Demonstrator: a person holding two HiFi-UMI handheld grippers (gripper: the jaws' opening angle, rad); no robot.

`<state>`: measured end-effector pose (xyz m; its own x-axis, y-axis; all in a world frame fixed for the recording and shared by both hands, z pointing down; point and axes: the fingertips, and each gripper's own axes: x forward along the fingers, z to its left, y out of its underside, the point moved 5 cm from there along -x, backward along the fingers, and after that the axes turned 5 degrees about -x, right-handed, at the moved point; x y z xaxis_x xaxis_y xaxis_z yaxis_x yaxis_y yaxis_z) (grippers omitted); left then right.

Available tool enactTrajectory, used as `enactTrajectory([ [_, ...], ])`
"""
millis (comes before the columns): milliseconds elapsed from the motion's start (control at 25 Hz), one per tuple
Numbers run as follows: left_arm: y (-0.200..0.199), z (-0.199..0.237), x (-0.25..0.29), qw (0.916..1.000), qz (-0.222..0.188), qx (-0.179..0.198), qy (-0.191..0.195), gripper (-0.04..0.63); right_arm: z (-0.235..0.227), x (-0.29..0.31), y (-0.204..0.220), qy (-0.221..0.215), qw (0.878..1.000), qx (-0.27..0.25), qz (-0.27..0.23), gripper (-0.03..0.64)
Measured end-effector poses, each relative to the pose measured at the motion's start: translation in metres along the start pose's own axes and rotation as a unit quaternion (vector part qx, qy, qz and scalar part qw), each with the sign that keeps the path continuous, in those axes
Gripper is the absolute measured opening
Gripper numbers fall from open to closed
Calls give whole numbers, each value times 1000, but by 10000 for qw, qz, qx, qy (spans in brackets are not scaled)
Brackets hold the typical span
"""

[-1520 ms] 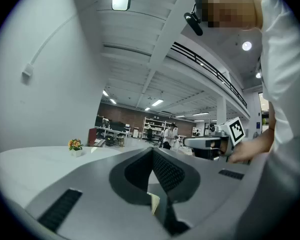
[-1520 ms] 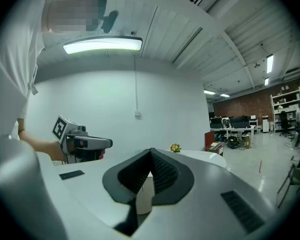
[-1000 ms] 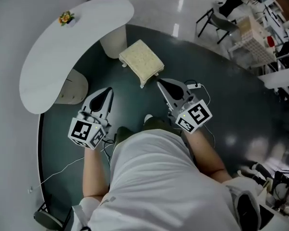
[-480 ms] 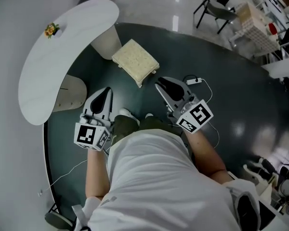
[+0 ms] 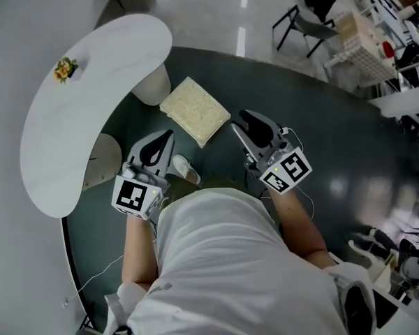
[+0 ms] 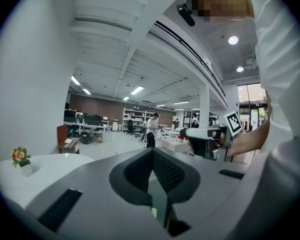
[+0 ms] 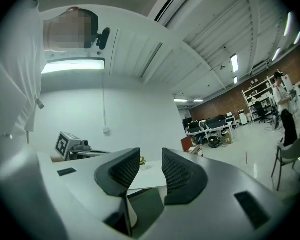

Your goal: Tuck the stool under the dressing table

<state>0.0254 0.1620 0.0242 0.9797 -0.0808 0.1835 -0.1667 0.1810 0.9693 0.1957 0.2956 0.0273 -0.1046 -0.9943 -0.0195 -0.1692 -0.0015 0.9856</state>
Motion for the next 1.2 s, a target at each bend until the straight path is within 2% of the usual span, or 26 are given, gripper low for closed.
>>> enactTrajectory([
  [120, -14, 32, 19, 9994, 14, 3, 341, 0, -15, 33, -4, 104, 9998, -79, 156, 150],
  [200, -16, 54, 32, 9991, 98, -53, 414, 0, -25, 53, -2, 154, 9995, -81, 270, 144],
  [480, -4, 125, 63, 9973, 255, -681, 98, 0, -70, 93, 14, 496, 9972, 138, 551, 135],
  [600, 7, 132, 81, 9948, 503, -888, -19, 0, -97, 95, 23, 551, 9953, 284, 746, 138],
  [760, 27, 135, 108, 9915, 858, -941, -276, 1, -139, 97, 40, 455, 9920, 429, 1096, 144],
  [1000, 63, 131, 145, 9790, 1283, -1375, -791, 0, -197, 102, 76, 44, 9822, 647, 1766, 163],
  [1200, 104, 134, 163, 9643, 1622, -1768, -1124, 2, -227, 114, 120, -295, 9693, 777, 2316, 181],
])
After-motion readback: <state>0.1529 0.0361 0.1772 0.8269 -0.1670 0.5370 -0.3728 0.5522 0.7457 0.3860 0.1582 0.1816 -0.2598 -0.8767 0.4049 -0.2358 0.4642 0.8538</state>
